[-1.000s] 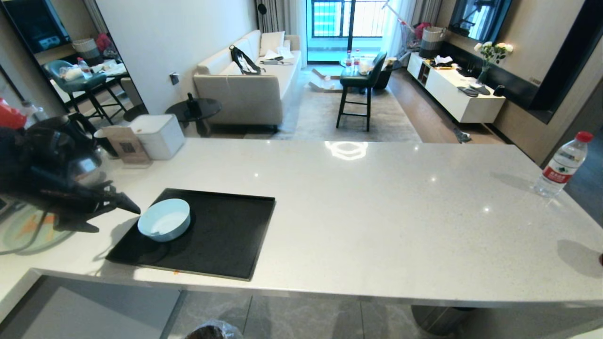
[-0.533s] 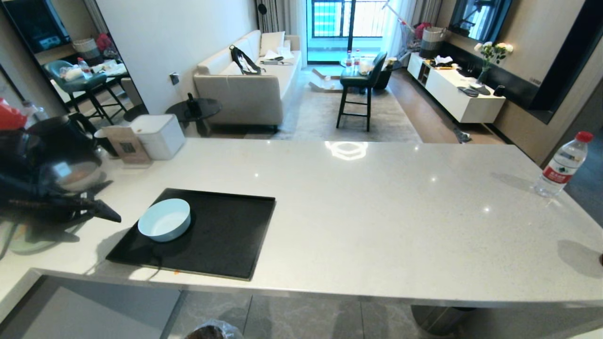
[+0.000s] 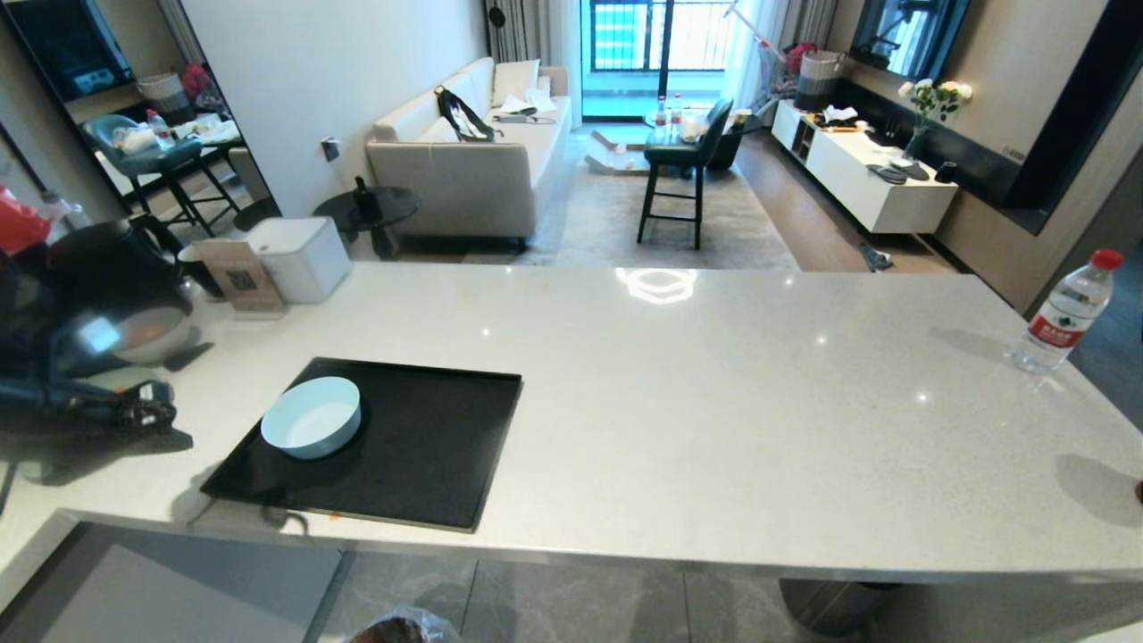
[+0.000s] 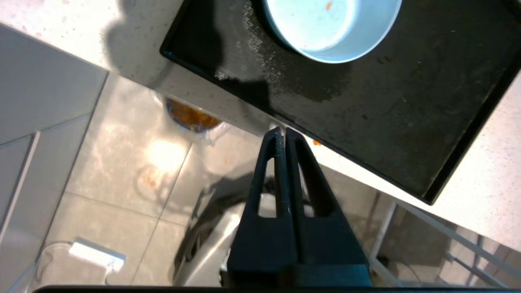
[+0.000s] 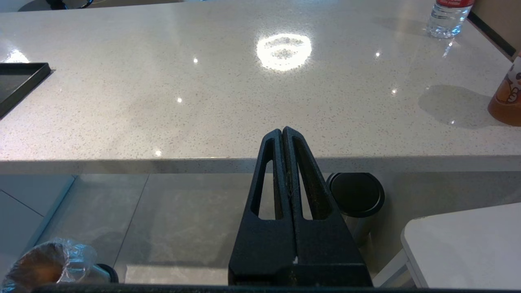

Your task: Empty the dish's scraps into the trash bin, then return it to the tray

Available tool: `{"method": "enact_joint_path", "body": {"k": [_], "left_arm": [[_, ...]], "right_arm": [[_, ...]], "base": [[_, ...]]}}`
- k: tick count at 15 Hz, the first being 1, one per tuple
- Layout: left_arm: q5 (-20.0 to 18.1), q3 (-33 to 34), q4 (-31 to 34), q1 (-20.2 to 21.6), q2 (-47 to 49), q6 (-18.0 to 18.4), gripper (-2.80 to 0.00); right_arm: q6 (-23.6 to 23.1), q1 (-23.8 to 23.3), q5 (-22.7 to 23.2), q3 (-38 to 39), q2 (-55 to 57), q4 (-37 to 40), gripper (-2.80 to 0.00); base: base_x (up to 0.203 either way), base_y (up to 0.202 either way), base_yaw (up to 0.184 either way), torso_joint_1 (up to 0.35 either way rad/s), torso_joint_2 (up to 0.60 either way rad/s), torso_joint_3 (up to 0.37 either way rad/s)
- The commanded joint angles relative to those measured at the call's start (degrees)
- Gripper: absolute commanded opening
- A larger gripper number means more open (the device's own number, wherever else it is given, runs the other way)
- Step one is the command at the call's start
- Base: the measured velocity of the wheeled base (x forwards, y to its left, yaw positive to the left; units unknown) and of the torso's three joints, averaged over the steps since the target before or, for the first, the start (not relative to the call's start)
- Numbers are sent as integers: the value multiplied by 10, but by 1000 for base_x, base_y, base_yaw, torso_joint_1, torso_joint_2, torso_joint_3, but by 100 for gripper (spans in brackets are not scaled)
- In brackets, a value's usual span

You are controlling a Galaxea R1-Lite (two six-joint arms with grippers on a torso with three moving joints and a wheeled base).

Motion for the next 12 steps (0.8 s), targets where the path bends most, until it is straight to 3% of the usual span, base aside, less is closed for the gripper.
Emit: {"method": "enact_joint_path", "body": {"k": [1, 6, 12], "left_arm": [[-11, 70, -91, 2, -45, 0, -280], [-95, 224, -373, 38, -106, 4, -280], [-115, 393, -569, 43, -198, 5, -280]], "right_arm": [[0, 0, 0, 0, 0, -1, -280], [0, 0, 0, 0, 0, -1, -280], [0, 0, 0, 0, 0, -1, -280]], "base": [[0, 0, 0, 0, 0, 0], [0, 0, 0, 0, 0, 0], [0, 0, 0, 0, 0, 0]]}}
